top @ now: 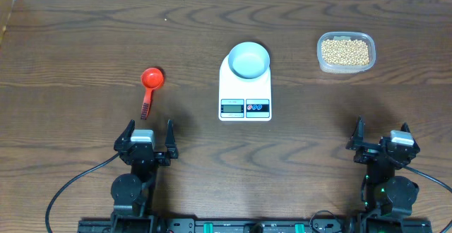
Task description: Scoop item into bowl and weigh 50g on scale
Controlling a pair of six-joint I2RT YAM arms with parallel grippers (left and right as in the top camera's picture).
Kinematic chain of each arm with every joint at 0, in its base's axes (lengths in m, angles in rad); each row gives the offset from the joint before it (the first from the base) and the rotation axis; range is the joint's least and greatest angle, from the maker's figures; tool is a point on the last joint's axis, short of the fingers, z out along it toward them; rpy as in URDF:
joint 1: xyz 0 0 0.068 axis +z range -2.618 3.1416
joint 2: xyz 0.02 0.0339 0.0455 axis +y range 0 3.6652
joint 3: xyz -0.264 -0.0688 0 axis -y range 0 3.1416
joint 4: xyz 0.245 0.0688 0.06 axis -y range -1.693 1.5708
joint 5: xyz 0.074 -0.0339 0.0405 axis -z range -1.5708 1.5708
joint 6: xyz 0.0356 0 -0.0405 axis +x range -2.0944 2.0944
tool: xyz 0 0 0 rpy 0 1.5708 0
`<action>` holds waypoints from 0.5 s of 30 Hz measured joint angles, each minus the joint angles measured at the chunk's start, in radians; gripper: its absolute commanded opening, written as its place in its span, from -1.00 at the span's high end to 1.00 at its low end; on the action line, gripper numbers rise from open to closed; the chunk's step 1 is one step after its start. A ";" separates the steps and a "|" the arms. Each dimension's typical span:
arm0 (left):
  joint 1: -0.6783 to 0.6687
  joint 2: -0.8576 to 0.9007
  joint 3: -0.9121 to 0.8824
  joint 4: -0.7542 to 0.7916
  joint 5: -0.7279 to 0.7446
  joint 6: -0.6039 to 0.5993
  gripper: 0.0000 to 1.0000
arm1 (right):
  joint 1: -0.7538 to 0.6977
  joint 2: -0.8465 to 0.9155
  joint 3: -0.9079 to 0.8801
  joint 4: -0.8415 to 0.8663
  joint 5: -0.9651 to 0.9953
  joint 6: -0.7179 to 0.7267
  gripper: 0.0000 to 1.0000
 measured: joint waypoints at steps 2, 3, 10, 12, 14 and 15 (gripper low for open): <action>0.000 0.000 0.000 0.000 0.000 0.000 -0.82 | 0.000 0.000 0.000 0.000 0.000 0.000 -0.98; 0.000 0.000 0.000 0.000 0.000 0.000 -0.82 | 0.000 0.000 0.000 0.000 0.000 0.000 -0.98; 0.000 0.000 0.000 0.001 0.000 0.000 -0.82 | 0.000 0.000 0.000 0.000 0.000 0.000 -0.98; 0.000 0.000 0.000 0.001 0.000 -0.003 -0.82 | 0.000 0.000 0.000 0.000 0.000 0.000 -0.99; 0.000 0.000 0.002 0.000 0.000 -0.018 -0.82 | 0.000 0.000 0.000 0.000 0.000 0.000 -0.99; 0.000 0.001 0.006 -0.005 0.000 -0.029 -0.82 | 0.000 0.000 0.000 0.000 0.000 0.000 -0.99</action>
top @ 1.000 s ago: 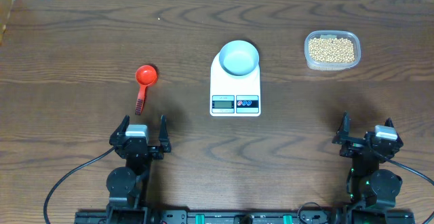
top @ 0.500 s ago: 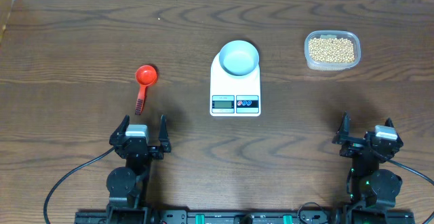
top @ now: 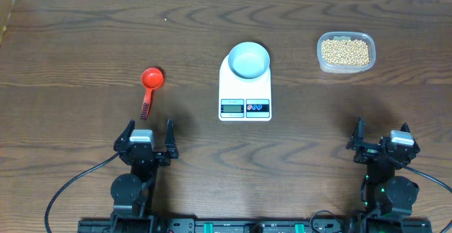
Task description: Scoop item into bowl and weigh 50g on scale
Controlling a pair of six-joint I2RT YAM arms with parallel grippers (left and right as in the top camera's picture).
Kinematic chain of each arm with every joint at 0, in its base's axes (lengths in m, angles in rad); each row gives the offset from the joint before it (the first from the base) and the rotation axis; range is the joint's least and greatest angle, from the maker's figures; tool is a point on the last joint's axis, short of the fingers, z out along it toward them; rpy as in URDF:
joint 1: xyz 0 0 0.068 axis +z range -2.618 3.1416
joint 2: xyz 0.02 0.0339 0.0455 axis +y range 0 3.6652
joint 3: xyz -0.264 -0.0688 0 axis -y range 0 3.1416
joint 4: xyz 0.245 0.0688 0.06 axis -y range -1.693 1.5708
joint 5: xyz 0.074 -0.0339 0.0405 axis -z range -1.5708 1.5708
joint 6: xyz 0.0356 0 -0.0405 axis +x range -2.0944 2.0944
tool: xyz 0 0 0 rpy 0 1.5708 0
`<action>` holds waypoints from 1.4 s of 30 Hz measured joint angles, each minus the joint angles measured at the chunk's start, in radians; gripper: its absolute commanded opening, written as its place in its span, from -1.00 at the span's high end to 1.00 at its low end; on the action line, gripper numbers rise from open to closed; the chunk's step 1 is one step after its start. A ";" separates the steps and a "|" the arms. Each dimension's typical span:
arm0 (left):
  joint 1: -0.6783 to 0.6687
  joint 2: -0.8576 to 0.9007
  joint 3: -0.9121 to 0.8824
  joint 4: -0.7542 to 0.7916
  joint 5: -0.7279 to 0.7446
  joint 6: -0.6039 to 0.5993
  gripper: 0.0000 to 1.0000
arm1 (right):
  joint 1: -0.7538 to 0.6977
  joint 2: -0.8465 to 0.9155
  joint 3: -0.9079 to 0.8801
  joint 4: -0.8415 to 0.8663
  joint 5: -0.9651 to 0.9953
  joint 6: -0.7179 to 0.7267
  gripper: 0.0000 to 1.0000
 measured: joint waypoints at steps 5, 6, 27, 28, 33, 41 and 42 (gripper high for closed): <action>0.000 0.025 0.014 -0.023 -0.002 -0.027 -0.82 | 0.000 0.000 0.000 0.000 0.000 0.000 -0.98; 0.000 0.033 0.017 -0.027 -0.003 -0.028 -0.82 | 0.000 0.000 0.000 0.000 0.000 0.000 -0.98; 0.000 0.511 0.401 -0.129 0.127 -0.035 -0.82 | 0.000 0.000 0.000 0.000 -0.001 0.000 -0.98; 0.000 0.542 0.430 -0.135 0.140 -0.035 -0.82 | 0.000 0.000 0.000 0.000 0.000 0.000 -0.99; 0.001 0.695 0.592 -0.230 0.189 -0.039 -0.82 | 0.000 0.000 0.000 0.000 0.000 0.000 -0.99; 0.001 0.952 0.902 -0.486 0.212 -0.045 -0.82 | 0.000 0.000 0.000 0.000 0.000 0.000 -0.99; 0.001 0.986 0.946 -0.521 0.213 -0.045 -0.82 | 0.000 0.000 0.000 -0.001 0.000 0.000 -0.98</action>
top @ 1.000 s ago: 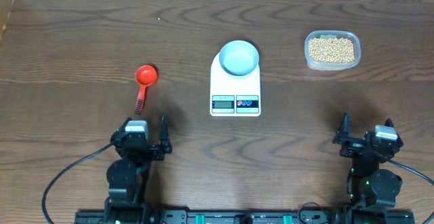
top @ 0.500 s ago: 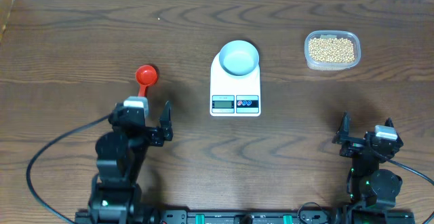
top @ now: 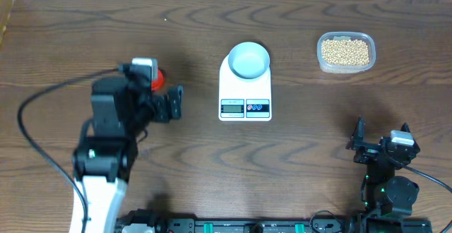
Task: Scoop item into bowl and weigh 50g on scale
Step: 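Reach the left gripper to the red scoop and grasp its handle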
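The red scoop (top: pixel 157 80) lies left of the scale, and only part of its round bowl shows. My left gripper (top: pixel 152 99) hangs over the scoop's handle and hides it; one finger (top: pixel 174 102) stands far out to the right, so the jaws look open. A light blue bowl (top: pixel 248 59) sits on the white scale (top: pixel 245 92). The clear tub of soybeans (top: pixel 345 51) is at the back right. My right gripper (top: pixel 381 135) rests open near the front right edge, with nothing in it.
The left arm's black cable (top: pixel 42 99) loops over the left side of the table. The wooden table (top: pixel 296 148) runs to a pale wall strip at the back.
My left arm has left its rest spot at the front edge and now reaches out over the red scoop, covering its handle. The right arm, bowl, scale and tub are unchanged.
At both earlier moments the two arms rested open at the front edge, and the scoop lay in full view left of the scale. Now the left gripper is over the scoop, while the right arm is still at rest.
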Controlling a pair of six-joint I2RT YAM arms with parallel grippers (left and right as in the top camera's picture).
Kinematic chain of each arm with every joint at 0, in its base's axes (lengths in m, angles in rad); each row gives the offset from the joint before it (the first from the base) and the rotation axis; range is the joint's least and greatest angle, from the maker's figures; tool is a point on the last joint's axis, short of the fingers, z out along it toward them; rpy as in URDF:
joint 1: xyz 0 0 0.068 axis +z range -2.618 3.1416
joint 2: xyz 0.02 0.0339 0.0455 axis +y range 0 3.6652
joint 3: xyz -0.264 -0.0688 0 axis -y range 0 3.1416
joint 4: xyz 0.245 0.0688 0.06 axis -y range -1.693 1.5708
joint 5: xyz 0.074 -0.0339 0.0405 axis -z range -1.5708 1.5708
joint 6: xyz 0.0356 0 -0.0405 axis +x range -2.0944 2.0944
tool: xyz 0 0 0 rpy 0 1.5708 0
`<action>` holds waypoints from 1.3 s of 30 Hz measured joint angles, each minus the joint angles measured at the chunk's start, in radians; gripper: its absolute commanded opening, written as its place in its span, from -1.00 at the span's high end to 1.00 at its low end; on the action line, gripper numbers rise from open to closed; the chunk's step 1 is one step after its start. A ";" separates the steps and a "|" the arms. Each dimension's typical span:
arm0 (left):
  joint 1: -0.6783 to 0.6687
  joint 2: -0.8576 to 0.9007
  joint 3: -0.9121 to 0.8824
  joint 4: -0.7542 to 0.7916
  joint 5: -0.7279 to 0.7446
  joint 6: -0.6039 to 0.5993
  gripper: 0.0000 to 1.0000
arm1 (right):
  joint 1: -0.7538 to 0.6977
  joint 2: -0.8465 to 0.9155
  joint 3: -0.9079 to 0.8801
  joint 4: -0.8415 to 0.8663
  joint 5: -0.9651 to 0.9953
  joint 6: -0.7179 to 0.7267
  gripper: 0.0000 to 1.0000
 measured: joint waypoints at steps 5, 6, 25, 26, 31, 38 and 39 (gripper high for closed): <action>0.000 0.179 0.224 -0.171 0.003 0.023 -0.82 | 0.000 0.000 0.000 0.000 0.000 0.000 -0.99; 0.002 0.217 0.272 -0.213 0.003 0.026 -0.82 | 0.000 0.000 0.000 0.000 0.000 0.000 -0.98; 0.171 0.671 0.654 -0.360 -0.016 0.095 -0.78 | 0.000 0.000 0.000 0.001 0.000 0.000 -0.98; 0.179 0.689 0.655 -0.359 -0.018 0.103 -0.72 | 0.000 0.000 0.000 0.001 0.000 0.000 -0.98; 0.227 0.796 0.655 -0.359 -0.020 0.148 -0.43 | 0.000 0.000 0.000 0.001 0.000 0.000 -0.99; 0.259 0.905 0.655 -0.331 -0.020 0.210 -0.18 | 0.000 0.000 0.000 0.001 0.000 0.000 -0.98; 0.259 0.918 0.655 -0.325 -0.020 0.214 -0.12 | 0.000 0.000 0.000 0.001 0.000 0.000 -0.99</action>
